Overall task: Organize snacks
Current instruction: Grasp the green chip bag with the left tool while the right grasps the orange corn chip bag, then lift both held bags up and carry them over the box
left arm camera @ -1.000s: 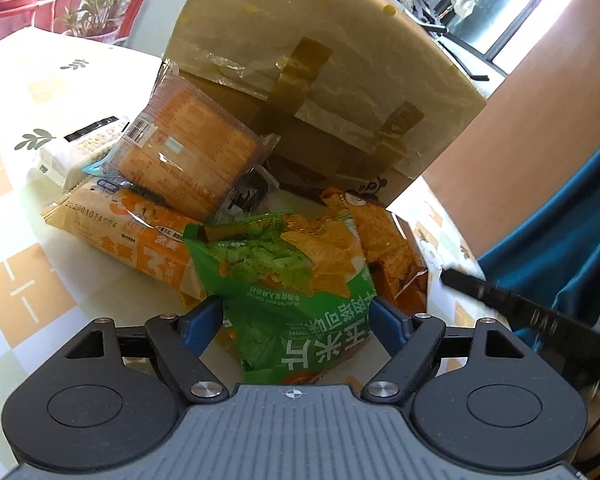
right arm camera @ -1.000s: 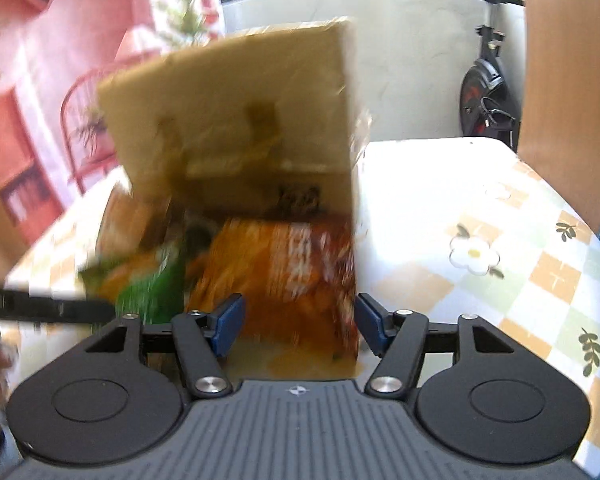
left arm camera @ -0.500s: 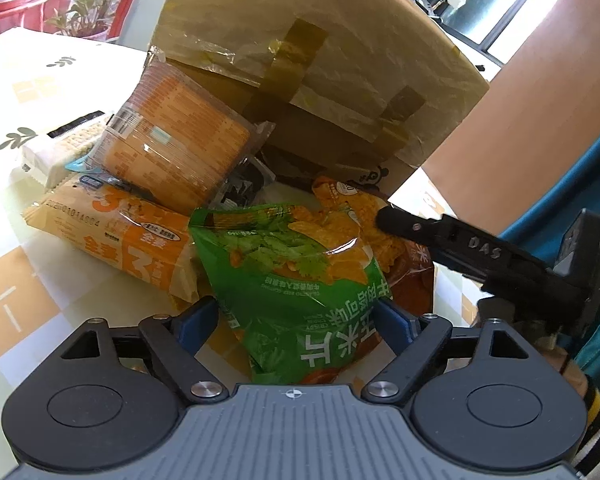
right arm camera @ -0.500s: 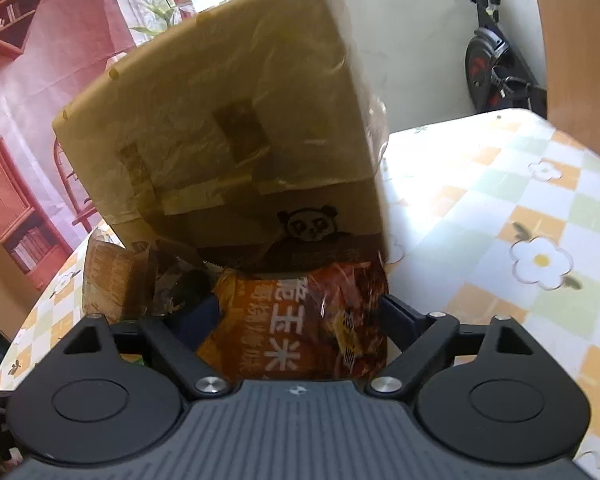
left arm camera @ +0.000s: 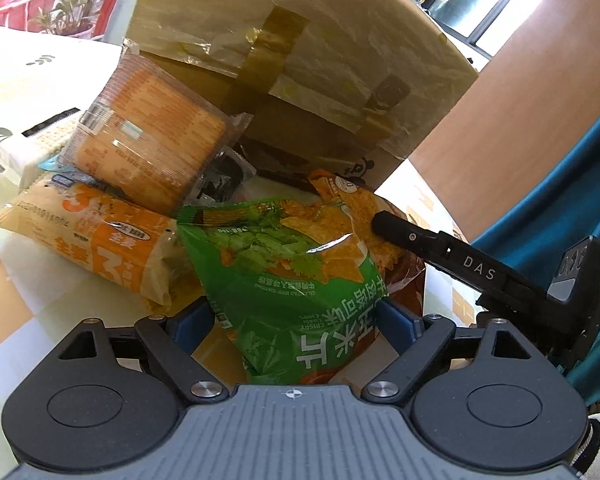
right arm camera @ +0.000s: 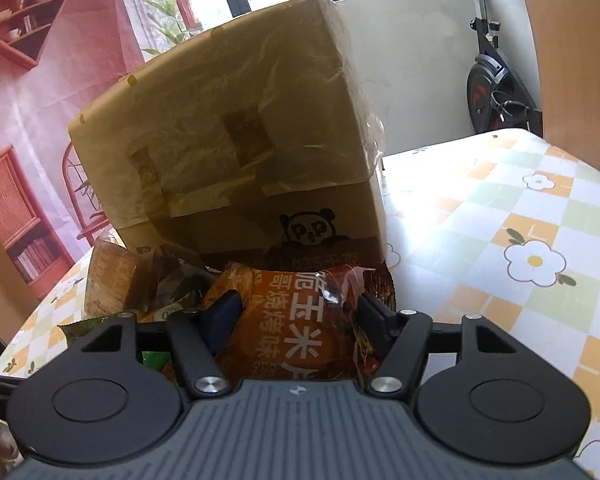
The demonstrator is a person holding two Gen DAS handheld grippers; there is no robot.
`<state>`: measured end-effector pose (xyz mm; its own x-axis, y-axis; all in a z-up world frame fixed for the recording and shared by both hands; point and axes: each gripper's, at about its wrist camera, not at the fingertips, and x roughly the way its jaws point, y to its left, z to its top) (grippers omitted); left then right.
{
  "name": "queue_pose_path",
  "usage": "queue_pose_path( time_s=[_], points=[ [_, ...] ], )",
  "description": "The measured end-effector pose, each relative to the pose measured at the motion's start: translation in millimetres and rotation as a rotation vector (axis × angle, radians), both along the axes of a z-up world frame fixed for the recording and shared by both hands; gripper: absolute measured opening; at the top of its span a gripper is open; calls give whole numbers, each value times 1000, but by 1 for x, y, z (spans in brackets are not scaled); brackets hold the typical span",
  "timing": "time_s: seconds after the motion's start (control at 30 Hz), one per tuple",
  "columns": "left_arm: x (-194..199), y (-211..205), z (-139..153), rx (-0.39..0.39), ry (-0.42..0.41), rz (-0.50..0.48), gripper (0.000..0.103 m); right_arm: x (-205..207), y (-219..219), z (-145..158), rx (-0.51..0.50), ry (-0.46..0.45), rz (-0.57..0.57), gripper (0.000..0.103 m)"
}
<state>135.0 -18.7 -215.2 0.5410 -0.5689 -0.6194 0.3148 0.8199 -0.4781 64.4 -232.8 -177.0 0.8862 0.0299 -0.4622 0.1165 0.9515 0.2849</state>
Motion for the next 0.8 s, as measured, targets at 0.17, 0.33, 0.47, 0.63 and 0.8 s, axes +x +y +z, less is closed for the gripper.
queue_pose_path(
  time_s=[0.17, 0.33, 0.47, 0.63, 0.8],
  points=[
    [-1, -5, -3, 3, -18, -16, 85, -1, -3, -2, 33, -5, -6, 67],
    [-9, -3, 6, 31, -84, -32, 65, -3, -3, 0, 32, -6, -18, 64],
    [-16, 1, 13, 24, -125, -31, 63, -10, -7, 3, 60, -16, -47, 64],
    [-25, 6, 24, 23, -170, -17, 63, -23, -11, 11, 70, -44, -74, 63],
    [-32, 14, 37, 26, -206, 16, 63, -35, -10, 26, 62, -74, -86, 63]
  ],
)
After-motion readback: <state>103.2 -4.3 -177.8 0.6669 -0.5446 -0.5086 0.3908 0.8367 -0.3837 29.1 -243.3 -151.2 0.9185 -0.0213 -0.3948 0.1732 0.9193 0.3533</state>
